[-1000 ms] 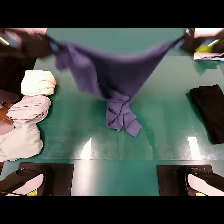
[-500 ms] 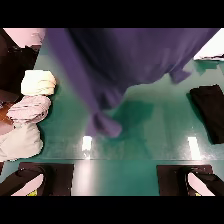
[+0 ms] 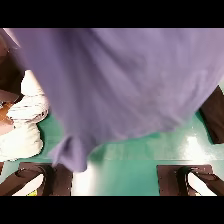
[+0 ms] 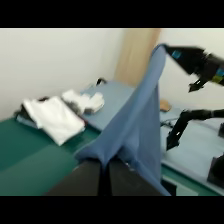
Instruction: Fold the shirts.
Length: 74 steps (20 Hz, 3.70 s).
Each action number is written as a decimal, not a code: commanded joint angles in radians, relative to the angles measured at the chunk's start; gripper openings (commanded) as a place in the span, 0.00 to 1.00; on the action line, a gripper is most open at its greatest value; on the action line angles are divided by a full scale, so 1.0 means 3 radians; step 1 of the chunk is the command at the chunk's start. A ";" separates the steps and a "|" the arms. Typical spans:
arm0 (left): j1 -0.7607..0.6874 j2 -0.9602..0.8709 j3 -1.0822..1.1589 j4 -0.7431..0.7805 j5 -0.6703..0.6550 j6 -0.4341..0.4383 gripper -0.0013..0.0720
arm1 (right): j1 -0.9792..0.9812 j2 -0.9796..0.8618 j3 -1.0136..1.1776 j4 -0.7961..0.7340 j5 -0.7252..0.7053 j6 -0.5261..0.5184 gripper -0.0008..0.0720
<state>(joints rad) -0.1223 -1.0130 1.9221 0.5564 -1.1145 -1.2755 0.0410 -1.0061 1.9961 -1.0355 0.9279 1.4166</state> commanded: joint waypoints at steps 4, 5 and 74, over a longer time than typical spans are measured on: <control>0.0001 -0.0600 -0.1466 0.0964 -0.0137 -0.0165 0.07 | 0.0285 -0.1387 -0.0102 -0.0048 0.0533 0.0277 0.02; 0.0001 -0.0788 -0.1562 0.1058 -0.0022 -0.0075 0.07 | 0.0359 -0.1591 -0.0167 -0.0050 0.0411 0.0270 0.02; 0.0819 -0.0758 -0.3367 0.1662 -0.0838 0.0206 0.76 | -0.0575 -0.1437 -0.1231 -0.0281 0.1705 0.0029 0.63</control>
<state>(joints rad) 0.0685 -1.2877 1.0031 1.0351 -1.3518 -1.2224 -0.1200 -1.4994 1.7000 -1.1191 1.3998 1.4525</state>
